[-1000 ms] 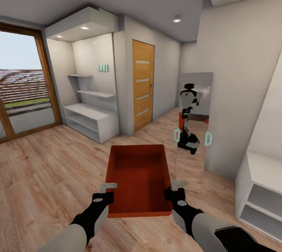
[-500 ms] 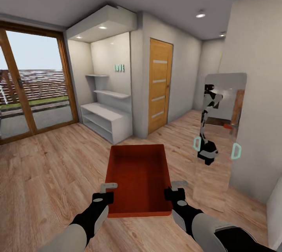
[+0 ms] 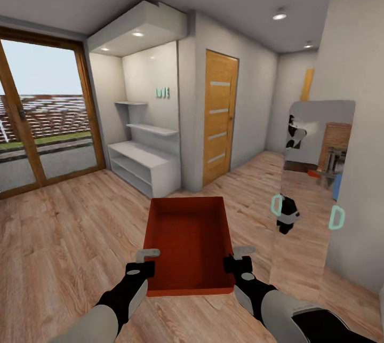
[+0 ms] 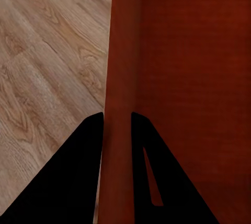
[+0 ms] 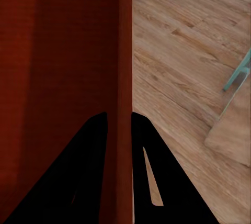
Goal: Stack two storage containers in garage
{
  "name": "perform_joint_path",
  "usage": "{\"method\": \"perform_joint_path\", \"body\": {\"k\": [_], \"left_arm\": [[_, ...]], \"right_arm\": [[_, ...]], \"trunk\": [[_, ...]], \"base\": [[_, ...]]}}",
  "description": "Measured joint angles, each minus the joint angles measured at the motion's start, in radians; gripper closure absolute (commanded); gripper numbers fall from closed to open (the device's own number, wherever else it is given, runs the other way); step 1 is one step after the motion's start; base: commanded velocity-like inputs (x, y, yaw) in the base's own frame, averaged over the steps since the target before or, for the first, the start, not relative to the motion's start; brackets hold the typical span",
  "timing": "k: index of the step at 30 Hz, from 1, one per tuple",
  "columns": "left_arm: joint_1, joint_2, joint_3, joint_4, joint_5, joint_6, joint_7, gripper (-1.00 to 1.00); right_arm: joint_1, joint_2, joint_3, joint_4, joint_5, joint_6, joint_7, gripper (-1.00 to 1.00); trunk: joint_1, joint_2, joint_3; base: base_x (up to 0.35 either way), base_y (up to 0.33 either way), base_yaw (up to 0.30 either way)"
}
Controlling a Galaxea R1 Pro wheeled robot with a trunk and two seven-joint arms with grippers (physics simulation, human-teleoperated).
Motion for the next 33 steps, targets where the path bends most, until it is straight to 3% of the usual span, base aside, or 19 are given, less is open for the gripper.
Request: {"method": "perform_joint_path", "body": {"k": [33], "left_arm": [[0.000, 0.000, 0.000, 0.001, 0.000, -0.003, 0.000, 1.00]], "right_arm": [[0.000, 0.001, 0.000, 0.000, 0.002, -0.002, -0.002, 1.00]], "trunk": [[0.000, 0.000, 0.000]], "base": [[0.322, 0.000, 0.000]]}}
